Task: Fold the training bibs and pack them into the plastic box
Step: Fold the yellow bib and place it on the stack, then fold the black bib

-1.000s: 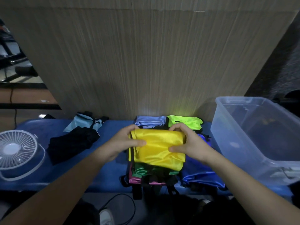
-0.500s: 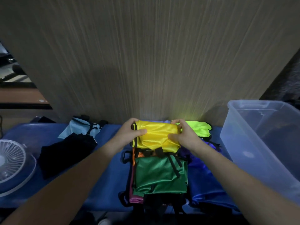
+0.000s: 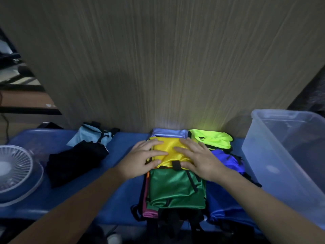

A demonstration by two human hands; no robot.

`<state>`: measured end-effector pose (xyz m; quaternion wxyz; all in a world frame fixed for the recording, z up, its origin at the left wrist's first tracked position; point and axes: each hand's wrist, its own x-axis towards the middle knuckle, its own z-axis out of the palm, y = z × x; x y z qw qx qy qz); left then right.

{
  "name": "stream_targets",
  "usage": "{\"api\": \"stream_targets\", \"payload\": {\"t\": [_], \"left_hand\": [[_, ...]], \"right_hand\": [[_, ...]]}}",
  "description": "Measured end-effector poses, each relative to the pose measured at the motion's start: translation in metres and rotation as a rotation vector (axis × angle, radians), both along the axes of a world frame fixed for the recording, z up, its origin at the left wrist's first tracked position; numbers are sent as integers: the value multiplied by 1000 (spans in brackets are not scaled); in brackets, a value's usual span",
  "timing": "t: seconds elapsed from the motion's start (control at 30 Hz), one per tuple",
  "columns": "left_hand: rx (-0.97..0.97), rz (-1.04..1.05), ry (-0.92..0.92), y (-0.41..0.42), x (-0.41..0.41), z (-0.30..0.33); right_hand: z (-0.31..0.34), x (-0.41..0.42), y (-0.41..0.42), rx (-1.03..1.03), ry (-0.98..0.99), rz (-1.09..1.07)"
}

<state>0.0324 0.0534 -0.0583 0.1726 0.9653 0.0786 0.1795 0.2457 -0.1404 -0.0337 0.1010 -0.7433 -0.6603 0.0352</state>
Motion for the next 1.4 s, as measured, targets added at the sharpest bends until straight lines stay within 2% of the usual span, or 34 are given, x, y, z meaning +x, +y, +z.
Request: {"api": "stream_targets", "payload": {"t": [0.13, 0.27, 0.47, 0.6, 0.87, 1.0, 1.23, 1.4], "left_hand": [[15, 4, 119, -4, -7, 0], [-36, 77, 28, -12, -15, 18], [51, 174, -31, -11, -62, 43], [87, 343, -84, -7, -112, 41], [81, 707, -37, 22, -206, 17], [65, 742, -37, 43, -230, 4], [-29, 812, 127, 68, -223, -6], [-84, 803, 79, 72, -222, -13]], "right_hand": [[3, -7, -3, -108, 37, -37], [28, -18, -2, -30, 40, -50], [68, -58, 6, 75, 36, -16], [73, -99, 26, 69, 1, 59], [53, -177, 96, 16, 35, 136], [39, -199, 137, -27, 85, 170], [11, -232, 195, -71, 101, 209], [-5, -247, 217, -19, 29, 170]]}}
